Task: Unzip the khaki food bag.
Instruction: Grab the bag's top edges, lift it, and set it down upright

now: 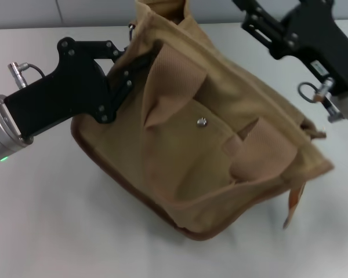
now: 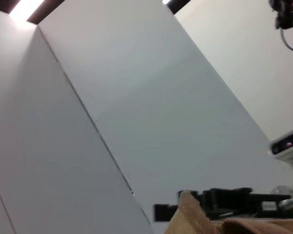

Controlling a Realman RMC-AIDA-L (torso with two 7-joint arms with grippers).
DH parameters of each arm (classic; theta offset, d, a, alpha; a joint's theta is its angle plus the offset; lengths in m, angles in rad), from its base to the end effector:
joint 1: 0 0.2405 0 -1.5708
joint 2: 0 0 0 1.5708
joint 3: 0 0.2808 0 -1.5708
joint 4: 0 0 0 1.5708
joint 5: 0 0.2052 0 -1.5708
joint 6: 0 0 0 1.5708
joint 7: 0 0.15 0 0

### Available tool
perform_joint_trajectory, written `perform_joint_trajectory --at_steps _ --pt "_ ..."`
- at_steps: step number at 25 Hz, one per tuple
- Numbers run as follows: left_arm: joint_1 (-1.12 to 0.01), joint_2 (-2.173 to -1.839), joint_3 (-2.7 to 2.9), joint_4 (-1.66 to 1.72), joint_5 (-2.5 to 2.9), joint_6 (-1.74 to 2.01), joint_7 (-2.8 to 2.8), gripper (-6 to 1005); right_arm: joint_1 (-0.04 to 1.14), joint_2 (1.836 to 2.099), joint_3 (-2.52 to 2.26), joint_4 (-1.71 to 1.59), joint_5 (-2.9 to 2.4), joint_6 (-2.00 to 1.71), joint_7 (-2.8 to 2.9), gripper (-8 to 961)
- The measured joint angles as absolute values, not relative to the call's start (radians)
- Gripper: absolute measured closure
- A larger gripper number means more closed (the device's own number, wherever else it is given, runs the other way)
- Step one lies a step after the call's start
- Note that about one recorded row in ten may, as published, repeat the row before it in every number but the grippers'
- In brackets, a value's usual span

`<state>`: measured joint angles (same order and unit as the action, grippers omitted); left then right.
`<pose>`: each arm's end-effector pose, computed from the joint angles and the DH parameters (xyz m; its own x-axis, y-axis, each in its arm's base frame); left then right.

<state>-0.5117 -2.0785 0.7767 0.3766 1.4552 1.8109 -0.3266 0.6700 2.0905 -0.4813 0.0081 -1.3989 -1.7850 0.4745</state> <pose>-0.2326 0.3117 -0.0097 0.5626 -0.5824 0.5867 -0.0644 -0.7385 -0.6712 0.2049 0.3396 -0.0249 0.3713 0.3423 -0.8631 -0.4011 -0.7792 -0.4816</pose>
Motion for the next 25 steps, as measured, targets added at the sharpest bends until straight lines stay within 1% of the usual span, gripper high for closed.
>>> perform_joint_trajectory --at_steps 3,8,12,15,17,18,19,25 --pt "-0.511 -2.078 0.795 0.377 1.455 1.816 -0.294 916 0.710 2.091 -0.484 0.011 -1.410 -1.745 0.474 127" --pt "-0.514 -2.078 0.804 0.377 1.456 1.816 -0.285 916 0.744 2.089 -0.487 0.007 -1.468 -1.705 0.493 127" --pt "-0.516 -2.078 0.809 0.377 1.455 1.813 -0.274 915 0.750 2.091 -0.488 0.014 -1.551 -1.667 0.511 127" --pt "-0.518 -2.078 0.807 0.377 1.455 1.810 -0.269 915 0.725 2.091 -0.492 0.026 -1.575 -1.635 0.513 127" --pt "-0.520 -2.079 0.806 0.377 1.455 1.807 -0.266 915 0.696 2.090 -0.505 0.031 -1.576 -1.644 0.525 127" --pt "-0.525 -2.079 0.804 0.377 1.455 1.800 -0.266 915 0.658 2.087 -0.532 0.019 -1.577 -1.675 0.563 127" --pt "-0.525 -2.079 0.804 0.377 1.455 1.800 -0.266 915 0.658 2.087 -0.532 0.019 -1.577 -1.675 0.563 127" --pt "-0.542 -2.080 0.807 0.377 1.441 1.792 -0.265 915 0.539 2.083 -0.677 -0.129 -1.578 -1.735 0.746 127"
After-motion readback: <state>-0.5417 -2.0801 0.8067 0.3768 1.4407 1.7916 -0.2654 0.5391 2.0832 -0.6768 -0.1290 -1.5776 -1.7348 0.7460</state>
